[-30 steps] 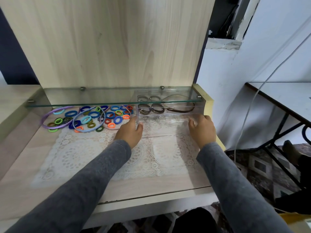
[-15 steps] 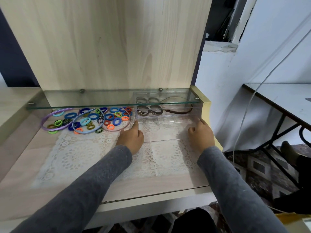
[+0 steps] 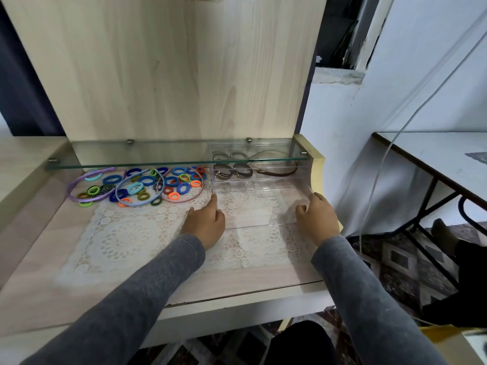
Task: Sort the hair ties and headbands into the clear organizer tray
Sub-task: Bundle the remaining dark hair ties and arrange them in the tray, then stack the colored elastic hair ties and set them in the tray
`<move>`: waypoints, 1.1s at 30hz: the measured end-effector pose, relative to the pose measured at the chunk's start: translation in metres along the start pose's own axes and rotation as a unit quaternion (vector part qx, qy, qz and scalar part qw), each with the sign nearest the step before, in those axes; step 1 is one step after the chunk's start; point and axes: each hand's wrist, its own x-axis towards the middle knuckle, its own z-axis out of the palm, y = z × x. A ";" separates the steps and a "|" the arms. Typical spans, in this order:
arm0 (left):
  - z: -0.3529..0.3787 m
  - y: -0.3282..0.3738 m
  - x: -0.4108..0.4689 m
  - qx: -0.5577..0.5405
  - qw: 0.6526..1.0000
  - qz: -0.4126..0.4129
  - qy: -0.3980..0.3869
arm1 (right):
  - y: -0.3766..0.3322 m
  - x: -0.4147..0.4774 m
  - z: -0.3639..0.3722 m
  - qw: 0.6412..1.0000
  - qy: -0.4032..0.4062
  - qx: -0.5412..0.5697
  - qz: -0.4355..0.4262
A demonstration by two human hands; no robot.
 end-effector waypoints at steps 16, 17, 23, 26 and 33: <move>0.003 0.002 -0.009 -0.003 1.000 -0.002 -0.007 | 0.003 -0.006 -0.005 1.000 -0.011 -0.013 0.019; 0.004 0.001 -0.008 -0.005 1.000 -0.003 -0.006 | 0.003 -0.006 -0.005 1.000 -0.011 -0.014 0.019; 0.003 0.002 -0.010 -0.019 1.000 -0.006 -0.009 | 0.005 -0.005 -0.003 1.000 -0.008 -0.015 0.017; 0.003 -0.003 -0.009 0.000 1.000 0.004 -0.003 | 0.007 -0.005 -0.003 1.000 0.006 -0.016 0.006; -0.004 -0.046 -0.003 0.153 0.983 -0.004 0.106 | -0.029 -0.014 0.012 0.997 0.031 0.023 -0.071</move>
